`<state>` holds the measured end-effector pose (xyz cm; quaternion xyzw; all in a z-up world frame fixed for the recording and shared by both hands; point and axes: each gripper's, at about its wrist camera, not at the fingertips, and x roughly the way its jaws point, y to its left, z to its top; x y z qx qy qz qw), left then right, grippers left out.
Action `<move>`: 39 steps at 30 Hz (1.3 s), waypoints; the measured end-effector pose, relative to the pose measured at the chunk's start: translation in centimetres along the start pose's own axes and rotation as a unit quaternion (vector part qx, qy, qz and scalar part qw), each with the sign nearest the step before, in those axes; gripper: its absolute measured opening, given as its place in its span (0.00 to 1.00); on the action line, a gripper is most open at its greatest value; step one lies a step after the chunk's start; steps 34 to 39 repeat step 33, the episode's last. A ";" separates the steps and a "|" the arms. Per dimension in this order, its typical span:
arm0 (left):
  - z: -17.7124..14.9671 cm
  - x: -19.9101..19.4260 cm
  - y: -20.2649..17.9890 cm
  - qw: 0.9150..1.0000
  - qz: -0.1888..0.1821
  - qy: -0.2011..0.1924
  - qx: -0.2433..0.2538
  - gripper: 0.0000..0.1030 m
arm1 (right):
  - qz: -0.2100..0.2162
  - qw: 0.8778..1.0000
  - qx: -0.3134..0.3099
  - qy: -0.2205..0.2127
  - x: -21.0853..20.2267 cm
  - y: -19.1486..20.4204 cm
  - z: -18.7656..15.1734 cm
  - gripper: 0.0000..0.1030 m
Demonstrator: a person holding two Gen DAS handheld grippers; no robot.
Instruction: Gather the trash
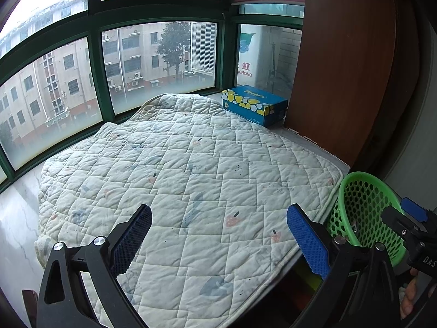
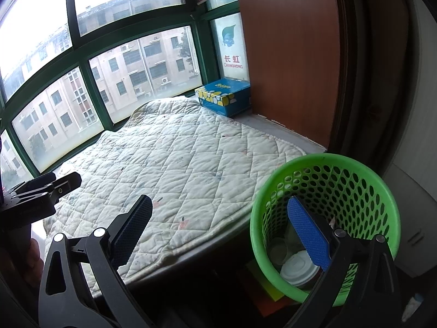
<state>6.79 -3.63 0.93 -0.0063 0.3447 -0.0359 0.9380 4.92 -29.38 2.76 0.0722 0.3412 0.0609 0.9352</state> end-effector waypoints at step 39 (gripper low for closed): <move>-0.4 0.3 0.0 1.000 0.004 0.002 -0.004 0.93 | 0.009 1.000 -0.002 0.005 0.4 0.6 -0.2 0.95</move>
